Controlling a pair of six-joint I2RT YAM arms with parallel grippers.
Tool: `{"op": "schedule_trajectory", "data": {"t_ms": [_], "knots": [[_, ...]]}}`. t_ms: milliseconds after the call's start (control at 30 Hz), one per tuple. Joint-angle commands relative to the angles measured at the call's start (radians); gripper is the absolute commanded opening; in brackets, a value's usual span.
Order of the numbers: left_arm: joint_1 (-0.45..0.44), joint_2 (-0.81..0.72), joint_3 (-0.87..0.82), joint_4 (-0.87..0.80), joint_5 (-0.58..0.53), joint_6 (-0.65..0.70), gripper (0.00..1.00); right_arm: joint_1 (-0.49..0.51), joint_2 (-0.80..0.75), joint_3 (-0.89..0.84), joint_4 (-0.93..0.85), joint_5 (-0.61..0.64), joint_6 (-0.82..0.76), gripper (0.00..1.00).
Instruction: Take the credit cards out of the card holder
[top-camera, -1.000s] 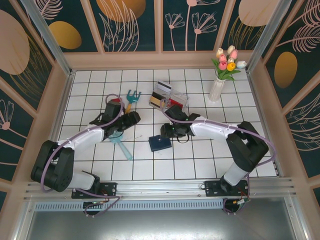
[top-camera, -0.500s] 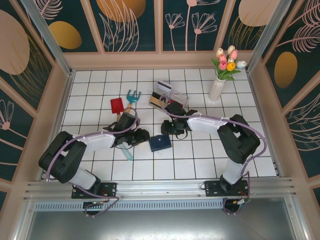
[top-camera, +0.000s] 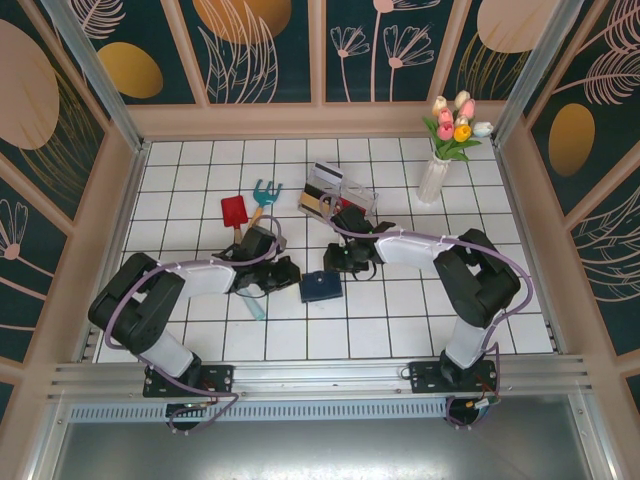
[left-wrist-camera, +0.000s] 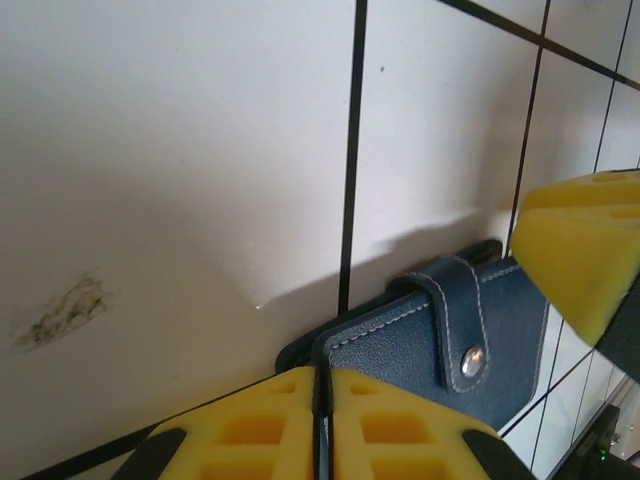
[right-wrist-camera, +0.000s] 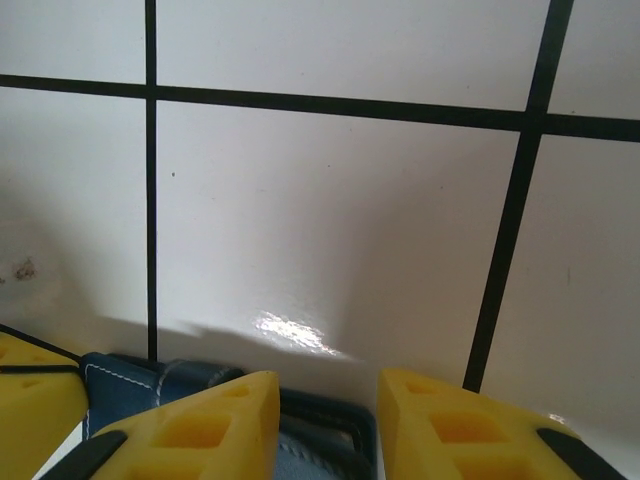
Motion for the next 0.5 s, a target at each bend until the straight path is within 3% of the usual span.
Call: {"op": "schedule_trajectory", "data": {"t_ms": [0, 233, 467], "knots": [[-0.002, 0.024, 0.049, -0.057, -0.041, 0.045, 0.1, -0.005, -0.011, -0.034, -0.009, -0.011, -0.004, 0.32], [-0.002, 0.069, 0.132, -0.104, -0.079, 0.111, 0.0, -0.002, -0.075, -0.105, -0.013, -0.034, 0.024, 0.3], [-0.003, 0.152, 0.235, -0.154, -0.103, 0.146, 0.0, 0.013, -0.157, -0.131, -0.022, -0.038, 0.034, 0.3]]}}
